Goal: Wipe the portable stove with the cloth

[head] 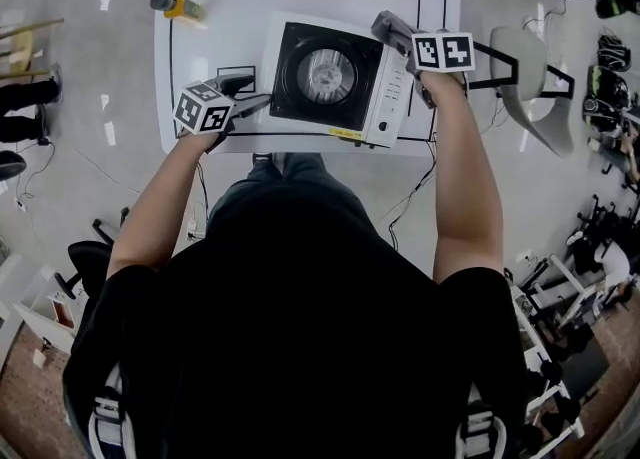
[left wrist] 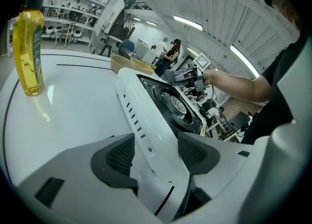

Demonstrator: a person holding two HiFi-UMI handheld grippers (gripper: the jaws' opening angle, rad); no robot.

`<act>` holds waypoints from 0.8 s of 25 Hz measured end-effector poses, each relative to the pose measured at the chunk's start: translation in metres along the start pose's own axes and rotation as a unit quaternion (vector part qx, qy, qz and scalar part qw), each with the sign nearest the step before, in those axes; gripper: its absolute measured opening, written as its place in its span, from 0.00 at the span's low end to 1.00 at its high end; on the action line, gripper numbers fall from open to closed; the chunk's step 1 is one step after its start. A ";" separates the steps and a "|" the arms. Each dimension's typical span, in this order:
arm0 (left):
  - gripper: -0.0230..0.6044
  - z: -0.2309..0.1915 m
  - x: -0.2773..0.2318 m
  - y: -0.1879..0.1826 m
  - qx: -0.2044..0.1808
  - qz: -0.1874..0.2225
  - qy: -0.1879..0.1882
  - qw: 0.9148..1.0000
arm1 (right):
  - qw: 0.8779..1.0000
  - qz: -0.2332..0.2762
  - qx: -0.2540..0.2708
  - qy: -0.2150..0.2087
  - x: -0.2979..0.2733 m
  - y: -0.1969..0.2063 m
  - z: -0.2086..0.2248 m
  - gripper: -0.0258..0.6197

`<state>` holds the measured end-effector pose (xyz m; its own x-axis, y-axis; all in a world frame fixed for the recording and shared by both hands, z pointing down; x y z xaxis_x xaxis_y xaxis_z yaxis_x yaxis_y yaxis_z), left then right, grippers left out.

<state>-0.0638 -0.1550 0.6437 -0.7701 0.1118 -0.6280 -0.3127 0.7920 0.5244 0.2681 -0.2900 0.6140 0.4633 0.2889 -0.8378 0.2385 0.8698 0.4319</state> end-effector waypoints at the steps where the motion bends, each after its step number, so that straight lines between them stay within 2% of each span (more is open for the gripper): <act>1: 0.51 0.001 0.000 0.000 0.000 -0.001 0.000 1.000 | 1.000 -0.001 0.001 0.003 0.003 0.002 0.003 0.22; 7: 0.52 -0.001 -0.001 -0.002 -0.005 -0.006 -0.001 1.000 | 0.999 -0.014 0.011 0.048 0.018 0.007 0.021 0.22; 10: 0.52 0.001 -0.001 -0.002 -0.009 -0.009 -0.004 1.000 | 0.995 -0.026 0.025 0.096 0.026 0.005 0.033 0.22; 12: 0.52 0.002 -0.001 -0.002 -0.011 -0.010 -0.006 1.000 | 0.989 -0.032 0.055 0.134 0.031 0.001 0.038 0.22; 16: 0.51 0.004 0.001 -0.003 -0.016 -0.010 -0.009 1.000 | 0.965 -0.056 0.147 0.208 0.035 0.002 0.033 0.22; 20: 0.51 0.005 0.001 -0.002 -0.019 -0.009 -0.011 1.000 | 0.935 -0.080 0.259 0.229 0.028 0.015 0.010 0.22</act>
<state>-0.0610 -0.1534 0.6394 -0.7522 0.1110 -0.6495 -0.3480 0.7701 0.5347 0.2935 -0.2732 0.6001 0.0010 0.4152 -0.9097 0.7096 0.6407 0.2932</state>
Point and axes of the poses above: the fingertips, and each gripper's own axes: x backward along the fingers, z to its right, y out of its underside, the point moved 5 cm from there along x, backward along the fingers, and after that the axes turned 1 degree about z, right-handed, at the moved point
